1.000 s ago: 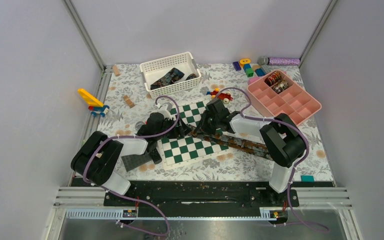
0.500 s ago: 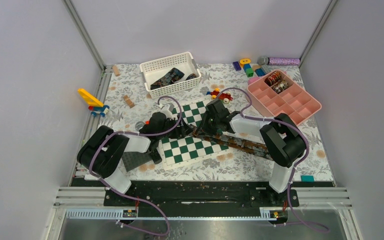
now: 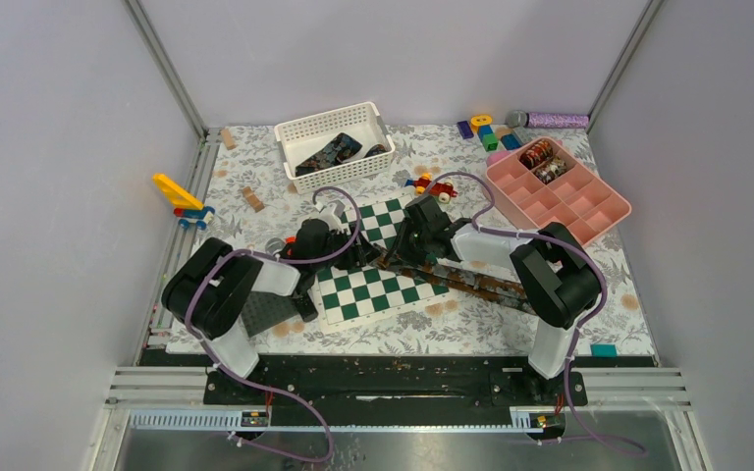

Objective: Roll the ties
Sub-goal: Roll the tie at the center of the board.

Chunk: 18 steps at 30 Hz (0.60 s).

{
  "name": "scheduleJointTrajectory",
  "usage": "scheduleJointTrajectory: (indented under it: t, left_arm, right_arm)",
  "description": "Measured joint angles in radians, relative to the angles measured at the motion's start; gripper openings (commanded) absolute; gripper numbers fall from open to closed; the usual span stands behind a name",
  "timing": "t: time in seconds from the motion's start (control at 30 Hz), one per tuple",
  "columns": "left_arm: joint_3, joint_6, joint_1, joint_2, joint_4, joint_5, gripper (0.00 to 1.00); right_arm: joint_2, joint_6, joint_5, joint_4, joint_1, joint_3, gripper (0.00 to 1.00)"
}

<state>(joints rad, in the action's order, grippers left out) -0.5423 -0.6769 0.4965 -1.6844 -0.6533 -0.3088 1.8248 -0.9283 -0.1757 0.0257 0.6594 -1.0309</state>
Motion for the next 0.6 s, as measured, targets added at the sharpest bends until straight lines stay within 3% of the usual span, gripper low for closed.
scheduleJointTrajectory:
  t: [0.27,0.6]
  left_arm:
    - [-0.002,-0.007,0.003,-0.034,-0.058,-0.031,0.60]
    - [-0.013,-0.021,0.007,-0.079,-0.106,-0.067,0.49]
  right_arm:
    - [0.000,0.000,0.001,0.000,0.000,0.000,0.31]
    - [0.000,0.004,0.006,0.007,0.000,0.000,0.31]
